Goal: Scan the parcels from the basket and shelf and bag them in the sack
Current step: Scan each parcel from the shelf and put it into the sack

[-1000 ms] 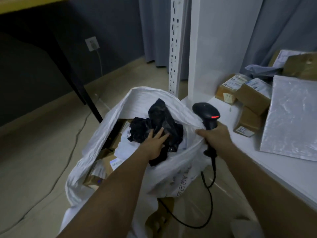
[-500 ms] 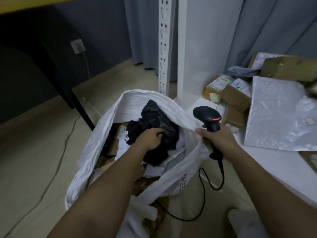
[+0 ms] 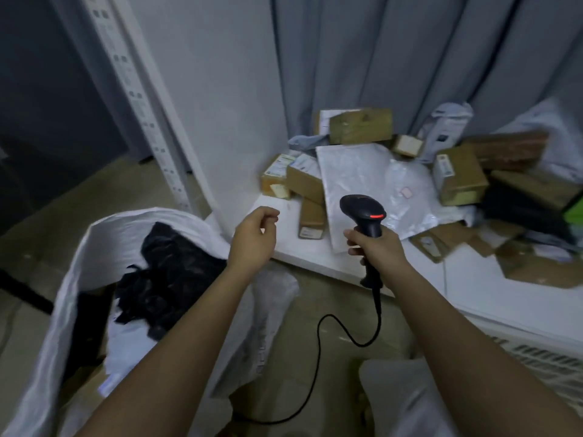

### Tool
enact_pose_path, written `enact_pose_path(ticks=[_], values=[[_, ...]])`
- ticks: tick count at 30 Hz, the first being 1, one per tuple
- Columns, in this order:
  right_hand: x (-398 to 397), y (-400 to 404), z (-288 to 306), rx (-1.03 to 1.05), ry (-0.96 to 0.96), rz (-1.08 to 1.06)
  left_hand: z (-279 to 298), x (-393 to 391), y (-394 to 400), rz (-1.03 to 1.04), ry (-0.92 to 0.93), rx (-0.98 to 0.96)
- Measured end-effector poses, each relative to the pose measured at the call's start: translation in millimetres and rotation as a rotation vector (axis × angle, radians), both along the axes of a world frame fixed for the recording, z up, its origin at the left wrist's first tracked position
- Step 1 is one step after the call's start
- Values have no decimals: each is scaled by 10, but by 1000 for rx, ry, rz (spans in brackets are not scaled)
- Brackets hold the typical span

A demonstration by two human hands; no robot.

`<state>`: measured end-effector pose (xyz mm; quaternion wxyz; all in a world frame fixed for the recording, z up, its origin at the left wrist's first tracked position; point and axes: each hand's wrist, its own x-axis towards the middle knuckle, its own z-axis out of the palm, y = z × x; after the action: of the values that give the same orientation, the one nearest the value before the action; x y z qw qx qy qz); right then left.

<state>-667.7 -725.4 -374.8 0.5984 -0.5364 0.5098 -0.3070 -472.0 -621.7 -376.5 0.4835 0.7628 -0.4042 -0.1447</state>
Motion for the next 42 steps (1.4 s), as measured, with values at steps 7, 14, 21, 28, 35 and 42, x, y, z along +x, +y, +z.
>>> enact_pose_path(ticks=[7,14,21,28,35,42], values=[[-433,-631,-257,63,-186,-312,-399,-534,-1329,-132,169,239],[-511,-1044,-520,91,-208,-315,-798,-746,-2045,64,324,219],[-530,-1046,-567,124,-204,-334,-495,-709,-2114,-45,286,82],[-669,-745,-288,100,-214,-348,584,-766,-1897,-43,224,-115],[-741,-201,-56,149,-292,-413,1274,-811,-1246,-51,310,-319],[-659,344,203,-1,-180,-285,1523,-815,-456,-5,325,-348]])
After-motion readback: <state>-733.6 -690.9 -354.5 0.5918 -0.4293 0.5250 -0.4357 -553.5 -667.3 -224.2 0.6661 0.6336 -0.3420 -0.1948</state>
